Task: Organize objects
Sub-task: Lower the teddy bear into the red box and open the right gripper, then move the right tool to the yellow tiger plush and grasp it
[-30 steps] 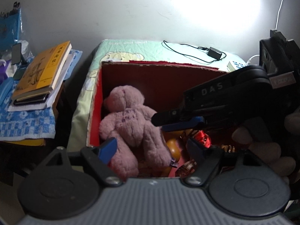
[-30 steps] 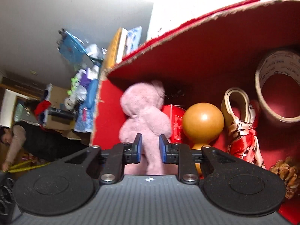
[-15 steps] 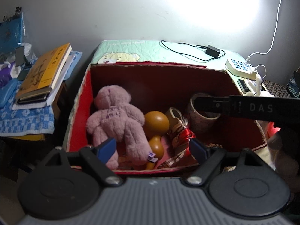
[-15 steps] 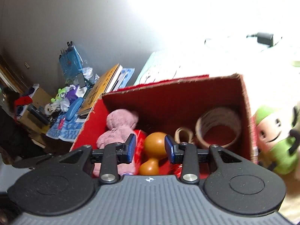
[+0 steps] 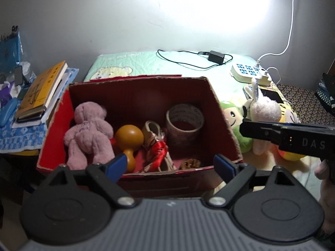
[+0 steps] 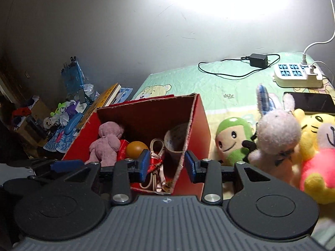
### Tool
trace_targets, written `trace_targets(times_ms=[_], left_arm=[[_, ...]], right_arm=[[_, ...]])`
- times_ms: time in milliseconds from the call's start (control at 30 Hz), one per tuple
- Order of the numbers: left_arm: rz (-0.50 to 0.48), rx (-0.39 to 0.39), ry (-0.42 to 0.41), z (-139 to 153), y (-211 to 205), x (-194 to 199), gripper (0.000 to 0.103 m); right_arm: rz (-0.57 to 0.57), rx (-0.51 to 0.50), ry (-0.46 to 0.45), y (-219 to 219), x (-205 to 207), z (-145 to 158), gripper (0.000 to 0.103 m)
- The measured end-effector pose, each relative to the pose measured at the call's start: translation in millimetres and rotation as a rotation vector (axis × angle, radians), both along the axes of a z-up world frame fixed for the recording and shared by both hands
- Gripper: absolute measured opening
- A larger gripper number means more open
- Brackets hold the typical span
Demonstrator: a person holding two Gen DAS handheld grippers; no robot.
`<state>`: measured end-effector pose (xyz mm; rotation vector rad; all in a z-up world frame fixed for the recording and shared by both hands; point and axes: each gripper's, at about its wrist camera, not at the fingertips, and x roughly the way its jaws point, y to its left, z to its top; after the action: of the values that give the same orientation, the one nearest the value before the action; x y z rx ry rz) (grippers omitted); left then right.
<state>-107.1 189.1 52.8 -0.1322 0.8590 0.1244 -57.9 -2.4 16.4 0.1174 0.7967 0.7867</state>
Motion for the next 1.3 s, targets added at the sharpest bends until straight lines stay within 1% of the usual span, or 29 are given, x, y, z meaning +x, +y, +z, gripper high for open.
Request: trace_targets(times_ms=[167,267,367,467,633,767,833,1033,1133,1233,1300], left_arm=[[-0.009,-0.028,0.005,8.1,-29.0,4.0,0.092],[-0.022,-0.008,-0.003,12.3,-49.2,4.1,0.094],[-0.038,0.008,-0.006,14.3,-67.8,4.8,0.094],[-0.056,0.011,0.007,12.7,-84.2,8.8,0.094],[-0.098,-0.031,0.030,8.8,-102.6,20.1,0.094],[-0.140,-0.067,0.029,6.2,-116.4,30.6,0.094],[-0.171,-0.066,0.042,1.3,-127.9,38.0,0.094],[-0.269,-0.074,0.099,-20.0,-158.9,60.8,0.094],[-0.304,-0.083,0.120,-29.4,-168.1,71.2,0.094],[-0.321,-0.110,0.131,-36.7,-172.0,80.5,0.094],[-0.329,-0.113,0.144,-41.1,-175.4,86.2,0.093]], right_arm=[[-0.053,0.020,-0.037,-41.0,-1.3,7.0,0.040],[-0.084,0.029,-0.049,-60.9,0.9,8.1,0.041],[-0.114,0.034,-0.040,-80.5,3.9,5.8,0.041],[-0.147,0.033,-0.031,-97.0,5.4,2.5,0.041],[-0.208,0.022,-0.027,-122.9,7.5,0.7,0.041],[-0.268,-0.014,-0.035,-146.1,11.4,-2.0,0.042],[-0.305,-0.031,-0.022,-159.5,14.8,-7.1,0.042],[-0.410,-0.051,0.069,-197.7,25.3,-27.2,0.042],[-0.435,-0.029,0.115,-209.2,31.2,-34.0,0.042],[-0.438,-0.027,0.129,-211.3,39.7,-37.9,0.042],[-0.439,-0.022,0.133,-212.2,45.9,-41.2,0.042]])
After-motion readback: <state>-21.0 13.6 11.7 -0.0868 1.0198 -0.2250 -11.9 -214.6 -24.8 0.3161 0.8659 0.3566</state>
